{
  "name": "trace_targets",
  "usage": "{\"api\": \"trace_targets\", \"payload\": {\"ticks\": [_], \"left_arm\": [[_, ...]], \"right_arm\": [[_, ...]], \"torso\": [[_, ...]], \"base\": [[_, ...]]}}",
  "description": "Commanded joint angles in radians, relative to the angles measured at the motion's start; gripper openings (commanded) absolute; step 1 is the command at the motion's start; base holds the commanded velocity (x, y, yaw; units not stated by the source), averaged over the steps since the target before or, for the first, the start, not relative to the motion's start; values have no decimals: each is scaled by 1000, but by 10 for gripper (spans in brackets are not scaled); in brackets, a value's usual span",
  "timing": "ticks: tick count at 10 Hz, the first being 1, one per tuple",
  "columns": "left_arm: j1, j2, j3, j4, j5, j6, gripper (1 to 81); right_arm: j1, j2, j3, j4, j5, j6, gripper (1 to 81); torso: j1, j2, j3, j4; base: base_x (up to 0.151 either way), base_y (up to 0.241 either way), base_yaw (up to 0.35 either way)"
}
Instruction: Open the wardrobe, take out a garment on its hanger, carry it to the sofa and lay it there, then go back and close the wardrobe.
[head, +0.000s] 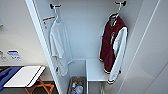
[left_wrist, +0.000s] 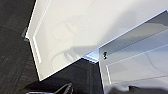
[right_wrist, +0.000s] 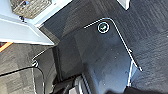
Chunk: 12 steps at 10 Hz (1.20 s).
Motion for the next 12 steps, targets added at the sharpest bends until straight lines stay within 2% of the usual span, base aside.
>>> {"api": "trace_targets", "payload": {"ticks": [1, 2, 4, 9, 11, 12], "left_arm": [[-132, -18, 13, 263, 149, -3, 811], [-157, -7, 17, 335, 229, -9, 811], [-187, 17, 17, 374, 266, -9, 811], [-255, 112, 5, 302, 263, -9, 811], [-266, 128, 2, 217, 252, -9, 811], [-266, 140, -15, 123, 213, -14, 811]], "right_arm": [[26, 30, -59, -32, -52, -4, 811], [31, 31, -56, -35, -52, -4, 811], [39, 34, -61, -35, -60, -4, 811], [78, 77, -60, -34, -121, -3, 811], [91, 89, -76, -34, -146, -3, 811], [92, 89, -76, -34, -147, -3, 811]], "torso": [[0, 0, 0, 0], [0, 0, 0, 0], [0, 0, 0, 0], [0, 0, 0, 0], [0, 0, 0, 0], [0, 0, 0, 0]], "base": [[0, 0, 0], [0, 0, 0], [0, 0, 0], [0, 0, 0], [0, 0, 0], [0, 0, 0]]}}
